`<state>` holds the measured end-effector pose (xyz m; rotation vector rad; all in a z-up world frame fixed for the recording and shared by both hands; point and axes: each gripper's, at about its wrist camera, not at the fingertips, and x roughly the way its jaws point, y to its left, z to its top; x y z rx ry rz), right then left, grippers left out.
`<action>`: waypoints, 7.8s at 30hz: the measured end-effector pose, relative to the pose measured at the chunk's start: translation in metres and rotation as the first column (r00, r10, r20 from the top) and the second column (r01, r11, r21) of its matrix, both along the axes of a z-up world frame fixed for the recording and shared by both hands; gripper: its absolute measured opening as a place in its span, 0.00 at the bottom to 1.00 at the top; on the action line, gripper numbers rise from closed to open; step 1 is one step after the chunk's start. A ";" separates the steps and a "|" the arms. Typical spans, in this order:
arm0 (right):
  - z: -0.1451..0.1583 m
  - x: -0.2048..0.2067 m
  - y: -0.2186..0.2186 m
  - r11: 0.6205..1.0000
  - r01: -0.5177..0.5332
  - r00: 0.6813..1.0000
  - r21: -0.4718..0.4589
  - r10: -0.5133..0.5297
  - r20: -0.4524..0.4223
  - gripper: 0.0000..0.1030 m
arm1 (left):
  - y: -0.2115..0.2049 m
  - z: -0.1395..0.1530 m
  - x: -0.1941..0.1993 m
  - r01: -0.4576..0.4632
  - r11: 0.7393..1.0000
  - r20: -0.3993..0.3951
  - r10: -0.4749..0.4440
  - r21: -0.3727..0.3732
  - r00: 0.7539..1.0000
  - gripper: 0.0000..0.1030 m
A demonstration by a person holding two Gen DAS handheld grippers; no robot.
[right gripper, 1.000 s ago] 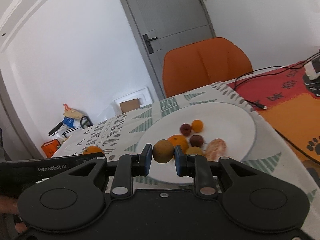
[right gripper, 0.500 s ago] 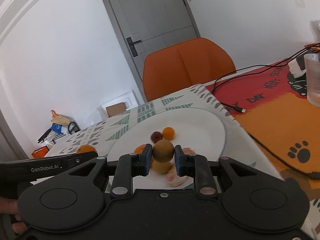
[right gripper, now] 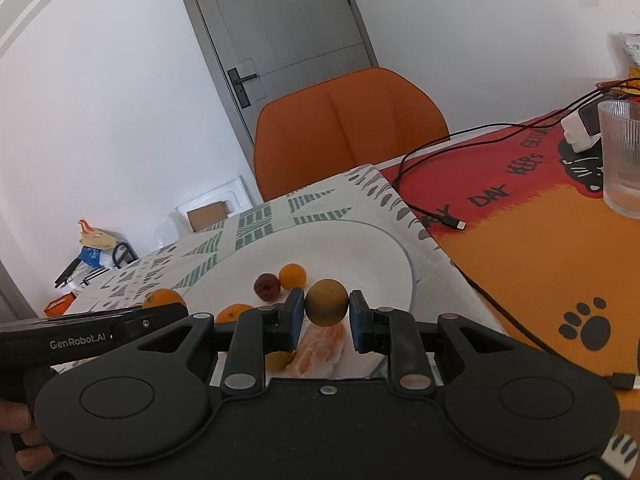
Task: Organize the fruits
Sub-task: 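Open the left tool to drop the orange while the right tool drops its fruit, then move both open tools back to the last fruits on the cloth, then grasp a peeled pink citrus with the left tool while the right tool grasps a small orange, then carry the peeled citrus and small orange in both tools over the plate, then open the left tool to drop the peeled citrus while the right tool drops the orange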
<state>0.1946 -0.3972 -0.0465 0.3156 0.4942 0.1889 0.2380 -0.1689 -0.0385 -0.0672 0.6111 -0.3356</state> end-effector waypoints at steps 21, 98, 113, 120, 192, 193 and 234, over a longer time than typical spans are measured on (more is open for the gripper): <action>0.012 -0.019 0.022 0.999 -0.015 1.000 -0.029 0.015 0.022 0.59 | 0.039 0.018 -0.026 -0.081 0.995 0.039 0.083 -0.051 0.996 0.45; 0.008 0.023 0.212 0.871 -0.482 0.876 -0.094 0.475 -0.084 0.47 | 0.208 -0.008 -0.065 -0.443 0.896 -0.050 0.441 -0.041 0.896 0.90; -0.007 0.031 0.204 0.870 -0.489 0.869 -0.067 0.480 -0.121 0.22 | 0.191 -0.014 -0.050 -0.418 0.909 -0.068 0.416 -0.006 0.907 0.90; 0.007 0.025 0.180 0.893 -0.446 0.893 -0.053 0.441 -0.085 0.23 | 0.169 -0.017 -0.042 -0.371 0.928 -0.074 0.371 0.012 0.926 0.90; 0.005 -0.030 0.022 0.994 -0.101 0.994 0.039 0.102 -0.025 0.23 | 0.041 0.023 -0.042 -0.144 0.990 0.051 0.144 -0.005 0.988 0.34; 0.005 -0.029 0.019 0.995 -0.094 0.995 0.037 0.094 -0.024 0.23 | 0.038 0.023 -0.040 -0.136 0.991 0.051 0.137 -0.006 0.989 0.34; 0.010 -0.035 0.034 0.993 -0.119 0.992 0.011 0.120 -0.034 0.42 | 0.072 0.020 -0.060 -0.217 0.976 0.027 0.217 0.001 0.976 0.82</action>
